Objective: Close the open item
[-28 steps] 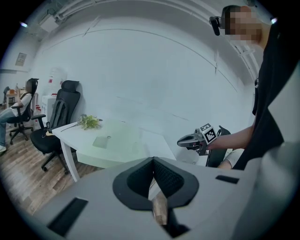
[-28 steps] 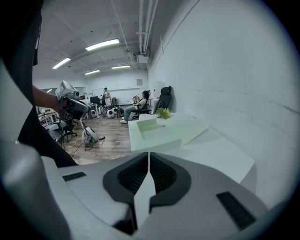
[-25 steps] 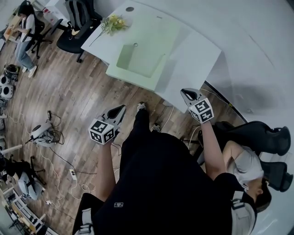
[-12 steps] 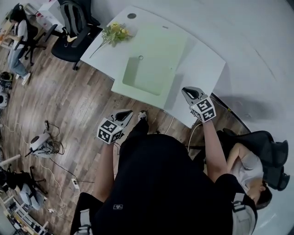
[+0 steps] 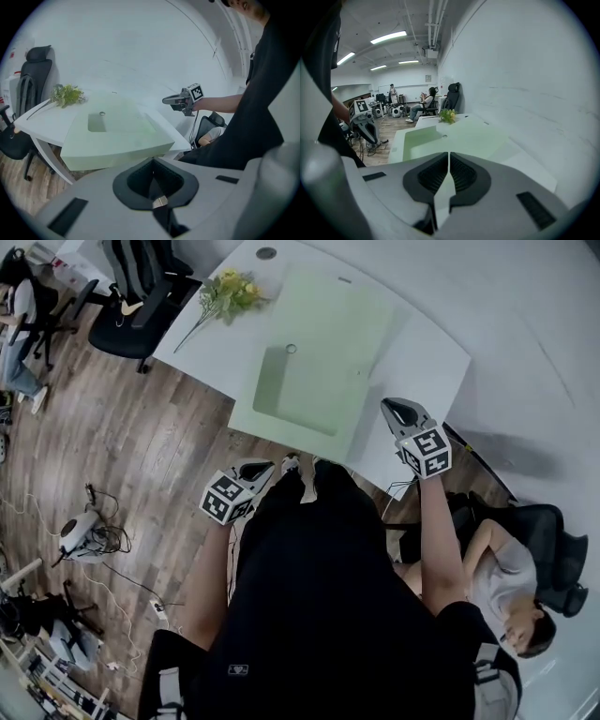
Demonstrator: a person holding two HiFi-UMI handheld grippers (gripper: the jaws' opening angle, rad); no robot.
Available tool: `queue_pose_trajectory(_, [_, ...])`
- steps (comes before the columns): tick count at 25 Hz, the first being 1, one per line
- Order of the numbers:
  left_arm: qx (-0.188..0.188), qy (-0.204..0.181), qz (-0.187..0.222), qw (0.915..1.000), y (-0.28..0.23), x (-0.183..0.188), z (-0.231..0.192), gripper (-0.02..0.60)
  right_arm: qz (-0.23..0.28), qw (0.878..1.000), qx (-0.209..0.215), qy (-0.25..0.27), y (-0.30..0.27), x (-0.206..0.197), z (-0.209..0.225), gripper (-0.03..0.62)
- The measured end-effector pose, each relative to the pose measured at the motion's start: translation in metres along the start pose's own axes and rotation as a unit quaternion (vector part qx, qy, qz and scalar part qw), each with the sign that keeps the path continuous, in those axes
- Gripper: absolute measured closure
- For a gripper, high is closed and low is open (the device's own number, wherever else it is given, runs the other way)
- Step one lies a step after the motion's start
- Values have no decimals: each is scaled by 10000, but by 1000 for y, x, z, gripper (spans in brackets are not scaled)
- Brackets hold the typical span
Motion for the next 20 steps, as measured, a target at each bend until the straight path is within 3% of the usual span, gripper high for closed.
queue_pose_trajectory(9, [-116,293,-287,9991,-29,5,-32,575,-438,9977,-139,-498,-59,-8,85,585])
queue_pose_trajectory(14, [-90,429,-412,9982,-44,14,-42,575,-992,9915,-16,-839,-100,-19,131,585])
queue_pose_trajectory(20, [-149,635,-549,9964,-54,12,-48,575,-1195,9854,-165,-1205,-145,-30,168,585])
Point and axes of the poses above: the fingertips, and each gripper's own axes: y backward along the fingers, z to its right, x out of its top, the point moved 10 cm from there along y, backward along the fingers, and after that the axes turned 4 degrees about -z, right-handed, at the moved point
